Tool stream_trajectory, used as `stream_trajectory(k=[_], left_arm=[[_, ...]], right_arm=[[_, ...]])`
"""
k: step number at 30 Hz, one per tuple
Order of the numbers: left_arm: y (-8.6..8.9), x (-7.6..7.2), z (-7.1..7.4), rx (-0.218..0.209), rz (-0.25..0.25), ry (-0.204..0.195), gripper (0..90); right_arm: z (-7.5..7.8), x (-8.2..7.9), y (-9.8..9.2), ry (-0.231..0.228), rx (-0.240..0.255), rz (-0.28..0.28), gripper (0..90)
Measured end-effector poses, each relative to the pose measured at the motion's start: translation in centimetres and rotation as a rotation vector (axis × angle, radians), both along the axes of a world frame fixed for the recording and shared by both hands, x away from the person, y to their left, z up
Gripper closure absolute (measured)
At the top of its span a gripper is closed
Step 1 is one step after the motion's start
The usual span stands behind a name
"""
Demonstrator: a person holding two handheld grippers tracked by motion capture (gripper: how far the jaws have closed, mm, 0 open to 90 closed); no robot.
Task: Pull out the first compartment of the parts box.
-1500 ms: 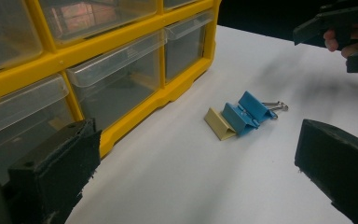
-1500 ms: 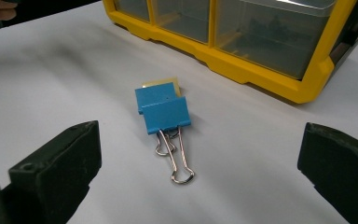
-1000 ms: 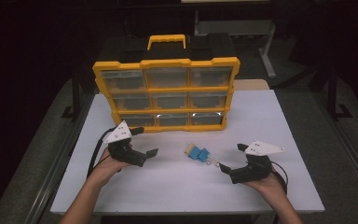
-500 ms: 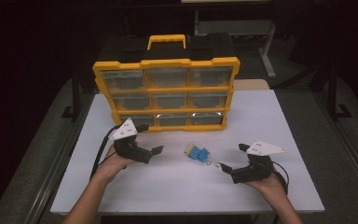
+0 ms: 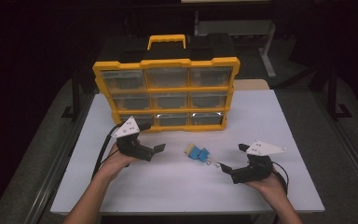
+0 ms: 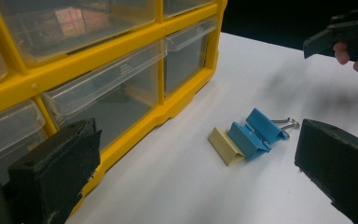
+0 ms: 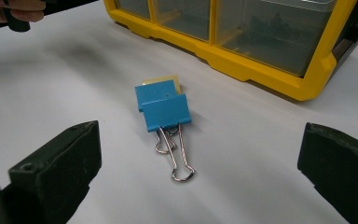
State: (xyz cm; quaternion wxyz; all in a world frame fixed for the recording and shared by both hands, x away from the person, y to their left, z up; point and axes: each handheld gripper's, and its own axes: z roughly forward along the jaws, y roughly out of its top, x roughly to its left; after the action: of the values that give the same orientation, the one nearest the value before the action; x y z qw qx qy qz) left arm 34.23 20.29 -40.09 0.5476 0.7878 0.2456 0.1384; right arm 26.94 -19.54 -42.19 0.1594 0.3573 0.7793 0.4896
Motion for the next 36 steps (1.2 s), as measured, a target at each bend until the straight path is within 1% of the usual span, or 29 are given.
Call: stream_trajectory(k=[4, 13, 16, 20, 25, 29, 30, 34, 35, 36], left_arm=[[-0.4, 0.3, 0.0, -0.01, -0.003, 0.002, 0.0], [-1.6, 0.8, 0.0, -0.003, -0.02, -0.007, 0.0], [-1.7, 0.9, 0.0, 0.0, -0.023, -0.01, 0.0], [-2.2, 1.2, 0.0, -0.011, -0.023, -0.005, 0.0], [-2.5, 1.6, -0.2, -0.002, -0.029, -0.006, 0.0], [-2.8, 1.8, -0.6, -0.02, -0.029, -0.01, 0.0], [-2.8, 1.8, -0.6, -0.013, -0.032, -0.013, 0.0], [-2.8, 1.9, -0.7, -0.009, -0.033, -0.025, 0.0], [-2.8, 1.9, -0.7, 0.003, -0.034, -0.035, 0.0], [-2.8, 1.9, -0.7, 0.003, -0.034, -0.035, 0.0]], right_arm=[[0.0, 0.0, 0.0, 0.001, 0.0, -0.001, 0.0], [0.1, -0.1, -0.1, -0.004, 0.007, 0.0, 0.0], [0.1, -0.1, -0.1, -0.005, 0.008, 0.002, 0.0], [0.1, -0.1, -0.1, -0.005, 0.007, 0.003, 0.0], [0.0, 0.0, -0.1, -0.006, 0.006, 0.009, 0.0], [0.0, 0.0, 0.0, -0.007, 0.007, 0.013, 0.0], [0.0, 0.0, 0.0, -0.007, 0.007, 0.013, 0.0], [0.0, -0.1, 0.1, -0.01, 0.007, 0.02, 0.0], [0.0, -0.1, 0.2, -0.015, 0.007, 0.026, 0.0], [0.0, -0.1, 0.2, -0.015, 0.007, 0.026, 0.0]])
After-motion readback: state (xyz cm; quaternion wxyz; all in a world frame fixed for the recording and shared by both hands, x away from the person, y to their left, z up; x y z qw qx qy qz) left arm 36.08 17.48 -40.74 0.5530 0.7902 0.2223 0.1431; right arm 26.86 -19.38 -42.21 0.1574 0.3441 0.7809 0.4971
